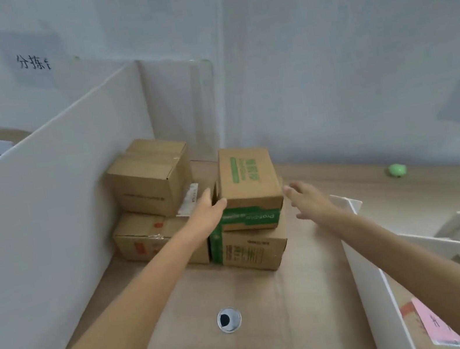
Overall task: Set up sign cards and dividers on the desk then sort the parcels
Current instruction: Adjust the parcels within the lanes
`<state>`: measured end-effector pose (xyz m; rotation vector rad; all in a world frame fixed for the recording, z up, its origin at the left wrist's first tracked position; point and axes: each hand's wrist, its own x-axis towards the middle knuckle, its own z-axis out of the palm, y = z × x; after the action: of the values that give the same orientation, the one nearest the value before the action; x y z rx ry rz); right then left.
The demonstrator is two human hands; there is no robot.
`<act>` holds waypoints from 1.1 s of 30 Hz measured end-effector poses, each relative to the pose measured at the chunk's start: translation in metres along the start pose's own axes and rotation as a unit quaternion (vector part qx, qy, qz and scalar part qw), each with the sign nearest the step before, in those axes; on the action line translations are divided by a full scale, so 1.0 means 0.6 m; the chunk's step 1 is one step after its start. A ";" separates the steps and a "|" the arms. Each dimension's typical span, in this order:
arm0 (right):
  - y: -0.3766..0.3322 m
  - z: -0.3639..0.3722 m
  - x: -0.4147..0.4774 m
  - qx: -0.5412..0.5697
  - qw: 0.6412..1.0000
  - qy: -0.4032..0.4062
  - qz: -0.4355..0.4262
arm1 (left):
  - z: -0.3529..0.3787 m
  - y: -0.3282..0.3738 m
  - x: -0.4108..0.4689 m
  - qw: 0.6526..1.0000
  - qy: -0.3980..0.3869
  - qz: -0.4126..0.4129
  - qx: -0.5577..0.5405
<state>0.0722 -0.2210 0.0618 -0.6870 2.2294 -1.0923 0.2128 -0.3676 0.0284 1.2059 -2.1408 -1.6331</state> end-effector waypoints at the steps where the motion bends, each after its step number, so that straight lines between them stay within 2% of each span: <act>1: -0.003 0.012 0.020 0.003 1.000 -0.002 0.023 | 0.008 -0.006 0.013 0.999 -0.002 -0.013 -0.031; 4: 0.003 0.045 0.048 0.076 0.994 -0.008 0.083 | 0.027 -0.024 0.019 0.992 -0.016 -0.019 -0.121; 8: 0.027 0.059 0.014 0.148 0.986 0.024 0.073 | 0.036 -0.033 -0.031 0.980 -0.001 -0.009 -0.198; 11: 0.047 0.032 -0.054 0.249 0.966 0.002 0.073 | 0.023 -0.036 -0.092 0.982 0.049 0.050 -0.177; 14: 0.048 -0.015 -0.148 0.281 0.959 -0.007 0.025 | 0.010 -0.013 -0.170 0.984 0.052 0.091 -0.142; 18: 0.030 -0.097 -0.293 0.262 0.963 0.007 -0.060 | 0.006 0.048 -0.306 0.987 -0.010 0.120 -0.108; 21: 0.030 -0.168 -0.439 0.287 0.951 -0.010 -0.116 | 0.014 0.071 -0.435 0.986 -0.071 0.123 -0.087; 23: 0.049 -0.207 -0.550 0.309 0.939 -0.035 -0.144 | 0.035 0.075 -0.535 0.969 -0.150 0.139 -0.142; 25: 0.077 -0.243 -0.666 0.330 0.925 -0.070 -0.177 | 0.073 0.069 -0.636 0.933 -0.227 0.154 -0.233; 26: 0.093 -0.260 -0.720 0.324 0.923 -0.086 -0.191 | 0.096 0.067 -0.687 0.918 -0.248 0.155 -0.269; 28: 0.123 -0.288 -0.814 0.239 0.946 -0.080 -0.206 | 0.138 0.062 -0.783 0.901 -0.255 0.158 -0.314; 31: 0.148 -0.308 -0.922 0.066 0.973 0.011 -0.221 | 0.192 0.063 -0.900 0.916 -0.188 0.168 -0.312; 33: 0.162 -0.315 -0.992 0.011 0.974 0.044 -0.221 | 0.228 0.076 -0.978 0.935 -0.133 0.181 -0.273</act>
<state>0.3503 0.3207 0.2309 -1.1841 2.1879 -1.3772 0.4927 0.1400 0.1993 0.4193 -1.7070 -2.0899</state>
